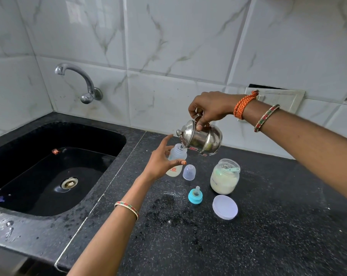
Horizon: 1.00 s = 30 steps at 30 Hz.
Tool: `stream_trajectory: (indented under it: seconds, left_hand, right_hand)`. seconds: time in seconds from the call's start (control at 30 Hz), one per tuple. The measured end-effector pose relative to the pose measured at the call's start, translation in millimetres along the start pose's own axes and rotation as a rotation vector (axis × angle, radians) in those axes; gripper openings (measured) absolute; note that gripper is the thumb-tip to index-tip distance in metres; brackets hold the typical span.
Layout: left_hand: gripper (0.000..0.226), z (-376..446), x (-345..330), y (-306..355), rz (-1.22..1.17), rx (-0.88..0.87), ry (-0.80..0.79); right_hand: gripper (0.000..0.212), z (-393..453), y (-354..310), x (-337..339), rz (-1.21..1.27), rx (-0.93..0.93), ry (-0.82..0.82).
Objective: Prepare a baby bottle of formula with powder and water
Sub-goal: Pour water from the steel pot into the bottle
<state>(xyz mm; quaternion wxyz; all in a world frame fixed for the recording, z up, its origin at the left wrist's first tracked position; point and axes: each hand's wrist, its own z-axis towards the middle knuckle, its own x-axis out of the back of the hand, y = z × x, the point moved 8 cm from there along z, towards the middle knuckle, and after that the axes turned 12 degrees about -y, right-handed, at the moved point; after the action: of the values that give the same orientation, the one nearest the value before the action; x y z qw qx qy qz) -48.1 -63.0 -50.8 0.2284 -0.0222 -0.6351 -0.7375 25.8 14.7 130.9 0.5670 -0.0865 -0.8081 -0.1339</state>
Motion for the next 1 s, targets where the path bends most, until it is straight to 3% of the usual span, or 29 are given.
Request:
stream_trajectory:
  seconds: [0.27,0.63,1.0]
  left_hand:
    - [0.059,4.6,-0.8,-0.2,-0.051,0.016,-0.03]
    - [0.045,8.2,-4.5,5.8,-0.152,0.023,-0.162]
    - [0.047,17.2,6.3,5.8,-0.013,0.021,-0.19]
  right_hand:
    - [0.03,2.3,-3.9,8.9,0.003,-0.012,-0.011]
    - [0.029,0.9,-19.3,13.5,-0.028,-0.009,-0.073]
    - [0.029,5.5,-7.7,11.8,-0.023,-0.027,-0.099]
